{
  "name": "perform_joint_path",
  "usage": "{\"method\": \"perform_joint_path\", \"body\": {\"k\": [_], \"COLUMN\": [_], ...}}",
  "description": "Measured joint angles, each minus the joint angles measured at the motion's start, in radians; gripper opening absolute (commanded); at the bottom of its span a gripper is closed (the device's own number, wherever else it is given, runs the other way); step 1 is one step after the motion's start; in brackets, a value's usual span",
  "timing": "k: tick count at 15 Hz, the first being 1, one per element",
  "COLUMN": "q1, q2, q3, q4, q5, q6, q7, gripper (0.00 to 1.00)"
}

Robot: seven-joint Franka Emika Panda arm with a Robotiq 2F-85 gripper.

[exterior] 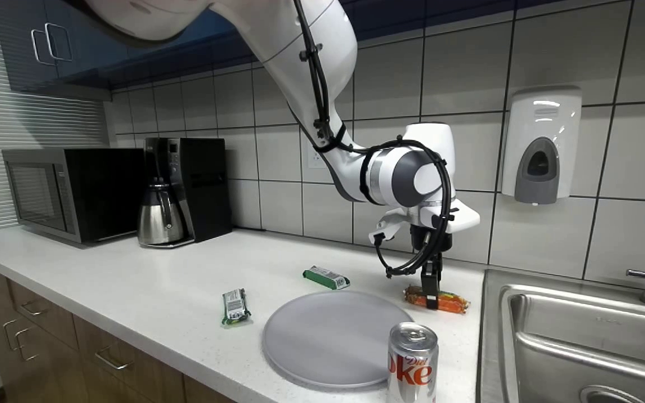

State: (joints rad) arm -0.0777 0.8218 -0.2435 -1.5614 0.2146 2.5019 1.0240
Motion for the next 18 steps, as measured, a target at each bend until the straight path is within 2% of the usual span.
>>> {"method": "perform_joint_path", "body": {"k": [10,18], "q1": [0.000,0.012], "q2": [-0.052,-0.163], "q3": [0.013,0.040], "q4": [-0.013,-0.132], "q5": [0.000,-0.006], "q6": [-0.014,-0.019], "q7": [-0.044,-0.156], "gripper": [0.18,0.18]}}
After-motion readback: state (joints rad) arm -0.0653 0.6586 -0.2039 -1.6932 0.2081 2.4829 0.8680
